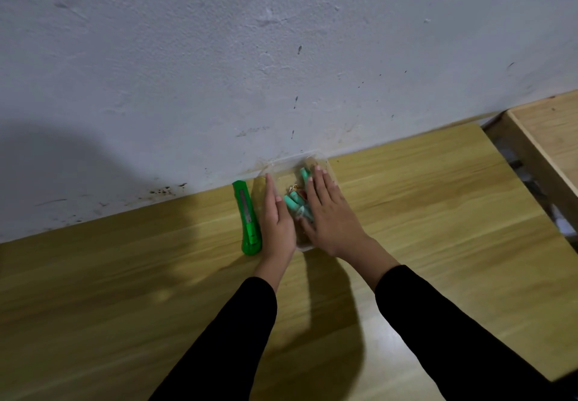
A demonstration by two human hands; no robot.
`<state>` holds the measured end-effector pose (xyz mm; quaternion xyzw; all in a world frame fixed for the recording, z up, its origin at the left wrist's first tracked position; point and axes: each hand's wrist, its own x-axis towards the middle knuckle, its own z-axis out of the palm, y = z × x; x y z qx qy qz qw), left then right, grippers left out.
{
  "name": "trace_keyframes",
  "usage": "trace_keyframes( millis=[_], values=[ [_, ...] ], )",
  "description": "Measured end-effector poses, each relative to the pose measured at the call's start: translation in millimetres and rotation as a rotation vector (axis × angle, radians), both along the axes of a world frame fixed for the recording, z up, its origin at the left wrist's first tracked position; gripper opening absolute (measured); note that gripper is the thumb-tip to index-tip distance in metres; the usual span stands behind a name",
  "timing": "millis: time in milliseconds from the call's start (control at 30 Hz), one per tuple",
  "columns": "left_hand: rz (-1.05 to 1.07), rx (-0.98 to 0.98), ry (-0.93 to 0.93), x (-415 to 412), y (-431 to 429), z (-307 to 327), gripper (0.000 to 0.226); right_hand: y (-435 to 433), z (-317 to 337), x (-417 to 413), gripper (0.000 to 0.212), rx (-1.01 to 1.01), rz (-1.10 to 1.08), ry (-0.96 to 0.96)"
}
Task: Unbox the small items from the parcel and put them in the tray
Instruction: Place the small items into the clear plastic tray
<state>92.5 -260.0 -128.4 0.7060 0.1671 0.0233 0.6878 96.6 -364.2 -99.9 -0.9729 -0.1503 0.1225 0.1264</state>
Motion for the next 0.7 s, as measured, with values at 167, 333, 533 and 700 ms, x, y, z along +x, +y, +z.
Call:
trace_keyframes(
  millis=[167,333,533,700],
  values=[
    [-0.012,0.03,-0.004,-2.0,-0.3,2.6,0.049,-7.5,12.8,-2.7,0.073,0.08,0.024,0.087],
    [0.0,0.046,0.012,-1.3,0.7,3.7,0.049,-4.1,10.5,-15.2,0.073,0.151,-0.033,0.024],
    [-0.028,-0.004,0.015,-2.7,6.3,3.9,0.048,-1.2,2.6,-10.9,0.074,0.19,-0.049,-0.025],
    [-0.056,0.016,0.027,-3.9,10.7,11.1,0.048,0.8,-6.3,-8.6,0.076,0.292,-0.174,-0.11]
  ],
)
